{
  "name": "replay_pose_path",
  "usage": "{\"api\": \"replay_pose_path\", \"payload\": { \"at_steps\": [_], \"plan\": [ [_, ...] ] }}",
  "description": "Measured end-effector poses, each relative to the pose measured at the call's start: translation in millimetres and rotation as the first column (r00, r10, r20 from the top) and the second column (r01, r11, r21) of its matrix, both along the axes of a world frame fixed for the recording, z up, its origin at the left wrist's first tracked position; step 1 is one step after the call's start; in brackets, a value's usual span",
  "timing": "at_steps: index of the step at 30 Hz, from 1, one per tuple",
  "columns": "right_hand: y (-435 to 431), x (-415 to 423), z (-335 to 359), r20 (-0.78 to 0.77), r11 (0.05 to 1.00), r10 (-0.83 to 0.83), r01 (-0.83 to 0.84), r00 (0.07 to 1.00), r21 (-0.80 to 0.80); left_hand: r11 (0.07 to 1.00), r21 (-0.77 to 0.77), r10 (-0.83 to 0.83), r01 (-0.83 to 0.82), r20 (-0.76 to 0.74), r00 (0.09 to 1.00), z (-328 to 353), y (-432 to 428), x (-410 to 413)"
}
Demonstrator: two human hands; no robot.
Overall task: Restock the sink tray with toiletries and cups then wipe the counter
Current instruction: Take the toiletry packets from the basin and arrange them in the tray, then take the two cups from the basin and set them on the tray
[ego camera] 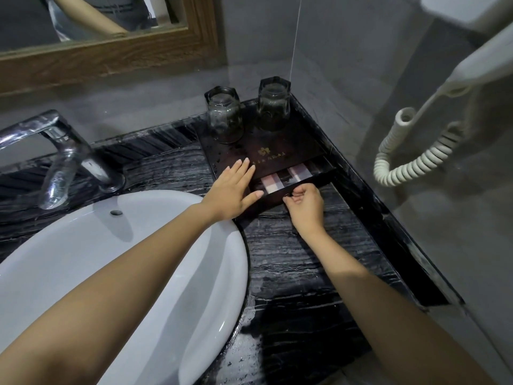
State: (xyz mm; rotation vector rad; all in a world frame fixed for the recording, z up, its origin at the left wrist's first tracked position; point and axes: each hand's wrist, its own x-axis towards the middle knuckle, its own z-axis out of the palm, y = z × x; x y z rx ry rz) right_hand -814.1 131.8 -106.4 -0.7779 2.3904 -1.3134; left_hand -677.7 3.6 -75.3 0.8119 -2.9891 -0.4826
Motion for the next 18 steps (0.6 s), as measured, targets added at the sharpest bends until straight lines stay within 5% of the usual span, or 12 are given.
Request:
{"api": "replay_pose_path", "payload": {
  "at_steps": [13, 18],
  "plan": [
    [-34, -2, -2, -0.071, 0.996, 0.061, -0.065, 0.996, -0.058, 0.997, -0.072, -0.004, 0.004, 0.0, 1.0, -7, 3, 1],
    [-30, 5, 3, -0.106, 0.99, 0.135, -0.13, 0.985, 0.051, 0.991, -0.135, -0.002, 0.003, 0.009, 1.0, -10, 4, 1]
  ]
}}
